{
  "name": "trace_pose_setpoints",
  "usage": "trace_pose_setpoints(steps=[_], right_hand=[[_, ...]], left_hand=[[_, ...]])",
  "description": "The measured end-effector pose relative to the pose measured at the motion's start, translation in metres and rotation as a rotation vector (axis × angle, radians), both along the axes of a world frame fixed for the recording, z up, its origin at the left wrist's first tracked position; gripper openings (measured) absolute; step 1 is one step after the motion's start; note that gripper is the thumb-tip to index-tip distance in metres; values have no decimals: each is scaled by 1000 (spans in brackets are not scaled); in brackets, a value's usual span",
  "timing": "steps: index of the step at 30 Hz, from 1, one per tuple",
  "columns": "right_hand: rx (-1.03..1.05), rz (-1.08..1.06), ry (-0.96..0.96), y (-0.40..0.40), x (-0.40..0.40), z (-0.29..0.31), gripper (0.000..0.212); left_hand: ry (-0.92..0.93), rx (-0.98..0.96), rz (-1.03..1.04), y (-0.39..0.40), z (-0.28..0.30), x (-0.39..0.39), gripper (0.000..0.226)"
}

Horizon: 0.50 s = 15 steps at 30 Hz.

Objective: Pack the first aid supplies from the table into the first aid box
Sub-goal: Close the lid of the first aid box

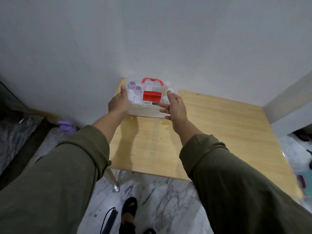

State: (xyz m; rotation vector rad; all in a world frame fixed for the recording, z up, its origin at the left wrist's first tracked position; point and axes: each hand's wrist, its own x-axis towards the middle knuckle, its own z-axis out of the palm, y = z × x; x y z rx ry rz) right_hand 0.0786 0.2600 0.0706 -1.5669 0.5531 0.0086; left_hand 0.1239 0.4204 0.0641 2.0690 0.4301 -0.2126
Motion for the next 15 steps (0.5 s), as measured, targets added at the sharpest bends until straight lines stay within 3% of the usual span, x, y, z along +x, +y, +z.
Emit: trace_pose_setpoints(steps=[6, 15], right_hand=[[-69, 59, 14, 8, -5, -8, 49], [-570, 228, -56, 4, 3, -26, 44]], left_hand=[[-24, -88, 14, 4, -13, -6, 61], [-205, 40, -167, 11, -18, -11, 40]])
